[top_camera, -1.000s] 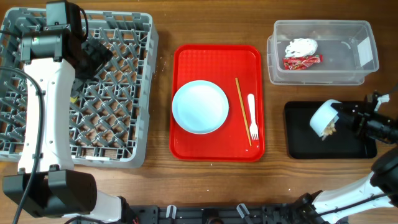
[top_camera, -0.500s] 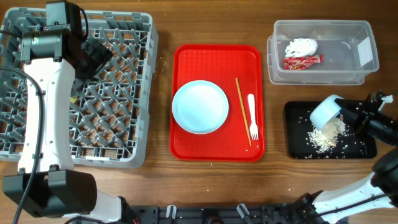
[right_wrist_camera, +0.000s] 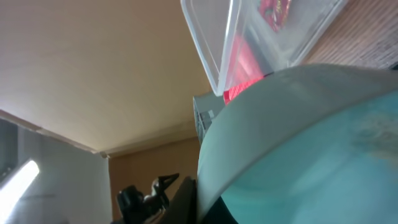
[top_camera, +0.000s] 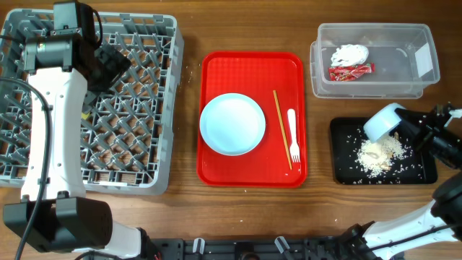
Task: Sort waste into correct bins and load items into the dishwasher rack
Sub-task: 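Tilt the bowl with the right gripper to pour rice onto black tray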
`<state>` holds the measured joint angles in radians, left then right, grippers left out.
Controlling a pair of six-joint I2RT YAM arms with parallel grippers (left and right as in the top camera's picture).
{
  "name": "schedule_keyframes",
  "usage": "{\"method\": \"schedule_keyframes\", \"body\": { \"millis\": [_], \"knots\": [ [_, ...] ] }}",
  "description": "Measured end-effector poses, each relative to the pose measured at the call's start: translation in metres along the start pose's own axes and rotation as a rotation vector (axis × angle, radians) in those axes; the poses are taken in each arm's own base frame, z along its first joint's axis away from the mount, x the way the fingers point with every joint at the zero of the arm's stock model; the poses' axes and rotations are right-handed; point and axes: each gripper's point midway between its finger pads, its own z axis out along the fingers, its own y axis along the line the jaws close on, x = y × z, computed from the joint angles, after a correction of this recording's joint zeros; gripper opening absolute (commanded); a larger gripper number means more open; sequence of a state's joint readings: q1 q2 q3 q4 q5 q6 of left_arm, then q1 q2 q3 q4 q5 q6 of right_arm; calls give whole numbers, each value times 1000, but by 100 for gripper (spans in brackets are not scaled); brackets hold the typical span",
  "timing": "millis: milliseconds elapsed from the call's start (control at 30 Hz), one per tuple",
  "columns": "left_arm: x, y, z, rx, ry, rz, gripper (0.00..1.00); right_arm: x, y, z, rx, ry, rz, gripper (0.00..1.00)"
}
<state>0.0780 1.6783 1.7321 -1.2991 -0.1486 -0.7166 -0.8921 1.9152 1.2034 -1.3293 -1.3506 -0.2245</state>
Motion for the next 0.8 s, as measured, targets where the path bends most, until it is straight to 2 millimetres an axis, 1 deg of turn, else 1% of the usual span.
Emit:
{"method": "schedule_keyframes", "body": {
  "millis": [100, 300, 367, 400, 433, 500, 600, 667, 733, 800],
  "knots": [
    [0, 0, 0, 0, 0, 0, 100, 13, 9, -1, -35, 20, 112, 4],
    [0, 0, 0, 1, 0, 0, 100, 17, 14, -1, -51, 27, 170, 4],
    [0, 0, 0, 1, 0, 0, 100, 22, 16, -1, -51, 37, 212, 4],
    [0, 0, 0, 0, 0, 0, 100, 19, 14, -1, -54, 28, 173, 4],
    [0, 0, 0, 1, -1, 0, 100, 10, 11, -2, -54, 6, 105, 4],
    [0, 0, 0, -1, 0, 0, 100, -3, 6, -5, -48, -23, 69, 4],
    [0, 0, 0, 0, 0, 0, 100, -4, 13, -11, -95, -43, 81, 4],
    [0, 0, 0, 0, 1, 0, 100, -13, 10, -11, -88, -58, 12, 4],
    [0, 0, 0, 0, 1, 0, 100, -6, 12, -12, -97, -48, 81, 4],
    [0, 0, 0, 0, 1, 0, 100, -4, 17, -12, -118, -49, 67, 4]
  ]
}}
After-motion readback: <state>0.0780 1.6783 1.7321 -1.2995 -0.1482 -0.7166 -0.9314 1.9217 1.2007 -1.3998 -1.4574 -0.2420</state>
